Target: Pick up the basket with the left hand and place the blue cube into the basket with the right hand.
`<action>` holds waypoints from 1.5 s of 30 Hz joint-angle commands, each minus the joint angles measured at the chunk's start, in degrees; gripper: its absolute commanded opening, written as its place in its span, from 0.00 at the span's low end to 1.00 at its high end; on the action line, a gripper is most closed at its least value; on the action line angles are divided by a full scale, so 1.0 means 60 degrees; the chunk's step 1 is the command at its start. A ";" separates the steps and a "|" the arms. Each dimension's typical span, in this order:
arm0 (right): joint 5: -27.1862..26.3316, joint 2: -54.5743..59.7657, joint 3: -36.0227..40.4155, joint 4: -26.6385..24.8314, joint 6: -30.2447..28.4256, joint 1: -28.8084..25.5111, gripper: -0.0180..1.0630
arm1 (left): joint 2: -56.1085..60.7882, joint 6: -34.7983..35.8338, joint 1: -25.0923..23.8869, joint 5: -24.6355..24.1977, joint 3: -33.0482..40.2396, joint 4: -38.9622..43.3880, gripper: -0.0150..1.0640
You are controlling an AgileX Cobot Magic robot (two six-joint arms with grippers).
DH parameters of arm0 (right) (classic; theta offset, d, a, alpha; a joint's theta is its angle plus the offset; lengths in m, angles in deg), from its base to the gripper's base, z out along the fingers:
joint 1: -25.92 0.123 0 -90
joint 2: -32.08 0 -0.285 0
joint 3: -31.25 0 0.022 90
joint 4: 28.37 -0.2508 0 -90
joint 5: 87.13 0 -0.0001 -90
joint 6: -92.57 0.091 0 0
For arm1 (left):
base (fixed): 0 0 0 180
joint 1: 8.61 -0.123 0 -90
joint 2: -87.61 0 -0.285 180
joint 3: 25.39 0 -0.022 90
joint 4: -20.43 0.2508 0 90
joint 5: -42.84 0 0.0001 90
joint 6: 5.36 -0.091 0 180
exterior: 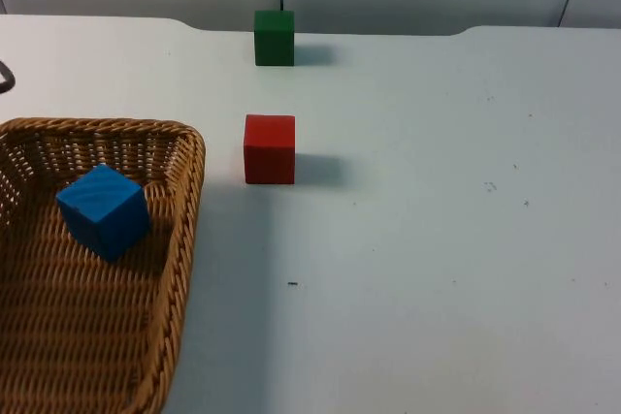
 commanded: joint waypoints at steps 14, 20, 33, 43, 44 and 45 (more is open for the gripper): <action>-0.0126 -0.0046 0.0051 0.0049 -0.0201 0.0001 0.73 | 0.4391 0.1479 -0.0011 -0.1178 -0.0128 0.0397 0.60; -0.0126 -0.0046 0.0051 0.0080 -0.0231 0.0001 0.73 | 0.7307 0.1502 0.0300 -0.1371 -0.0128 0.0156 0.60; -0.0126 -0.0072 0.0051 0.0082 -0.0272 0.0001 0.73 | 1.1578 0.1762 0.1506 -0.1839 0.1155 0.0531 0.60; 0.1055 -0.1449 0.0056 0.0438 -0.0316 0.0001 0.73 | 1.3310 0.2327 0.1593 -0.3778 0.1427 0.1418 0.60; 0.1502 -0.1825 0.0056 0.0634 -0.0228 0.0001 0.73 | 1.3599 0.2570 0.1593 -0.4000 0.1427 0.1511 0.60; 0.1735 -0.2040 0.0056 0.0798 -0.0149 0.0001 0.73 | 1.3848 0.2779 0.1593 -0.4138 0.1427 0.1629 0.60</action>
